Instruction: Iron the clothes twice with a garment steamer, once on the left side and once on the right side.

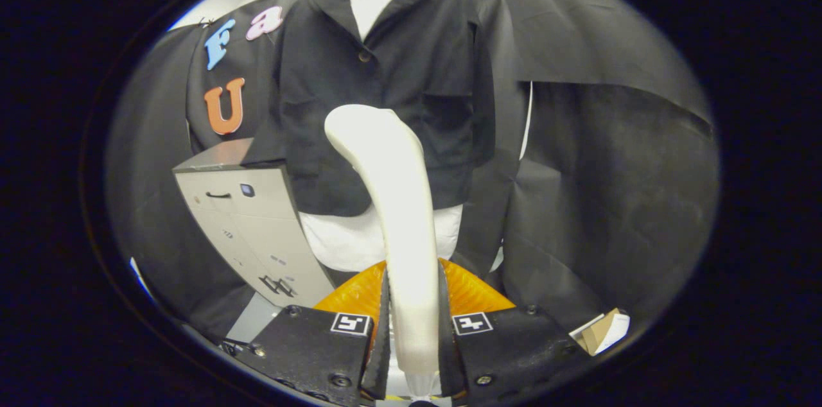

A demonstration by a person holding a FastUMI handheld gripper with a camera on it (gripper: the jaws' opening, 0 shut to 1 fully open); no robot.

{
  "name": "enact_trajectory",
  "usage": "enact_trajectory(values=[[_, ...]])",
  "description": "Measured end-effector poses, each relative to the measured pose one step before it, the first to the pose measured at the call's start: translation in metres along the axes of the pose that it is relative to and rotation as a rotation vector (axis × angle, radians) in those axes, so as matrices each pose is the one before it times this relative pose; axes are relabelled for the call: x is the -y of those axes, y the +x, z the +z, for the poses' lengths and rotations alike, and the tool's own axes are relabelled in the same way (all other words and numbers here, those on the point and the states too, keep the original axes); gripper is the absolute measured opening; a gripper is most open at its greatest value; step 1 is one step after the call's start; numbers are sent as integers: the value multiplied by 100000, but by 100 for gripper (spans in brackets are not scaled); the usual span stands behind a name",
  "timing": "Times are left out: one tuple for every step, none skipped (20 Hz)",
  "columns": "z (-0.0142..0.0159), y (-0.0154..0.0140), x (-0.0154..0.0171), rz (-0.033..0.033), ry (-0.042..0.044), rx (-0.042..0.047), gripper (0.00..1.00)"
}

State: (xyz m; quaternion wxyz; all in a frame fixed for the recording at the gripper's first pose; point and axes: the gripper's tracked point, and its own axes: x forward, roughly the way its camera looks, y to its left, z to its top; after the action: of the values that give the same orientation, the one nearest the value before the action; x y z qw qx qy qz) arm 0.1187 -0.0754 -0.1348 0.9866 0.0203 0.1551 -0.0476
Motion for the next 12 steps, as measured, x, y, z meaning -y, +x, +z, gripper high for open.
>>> enact_trajectory(values=[[329, -1936, -881, -281, 29, 2353, 33], [283, -1883, -1134, -77, 545, 1783, 33], [133, -1970, -1278, 101, 895, 1571, 33], [203, -1749, -1042, 80, 242, 1756, 33], [203, -1635, -841, -223, -255, 1719, 33], [143, -1421, -735, 47, -569, 1157, 34], [98, -1397, -924, 934, -365, 956, 33], [-20, -1234, -1090, 1034, -218, 616, 33], [-4, -1288, -885, 723, 89, 497, 33], [70, -930, -681, 631, 90, 844, 33], [199, -962, -726, 708, -43, 926, 33], [-128, -858, -345, 580, 156, 430, 33]])
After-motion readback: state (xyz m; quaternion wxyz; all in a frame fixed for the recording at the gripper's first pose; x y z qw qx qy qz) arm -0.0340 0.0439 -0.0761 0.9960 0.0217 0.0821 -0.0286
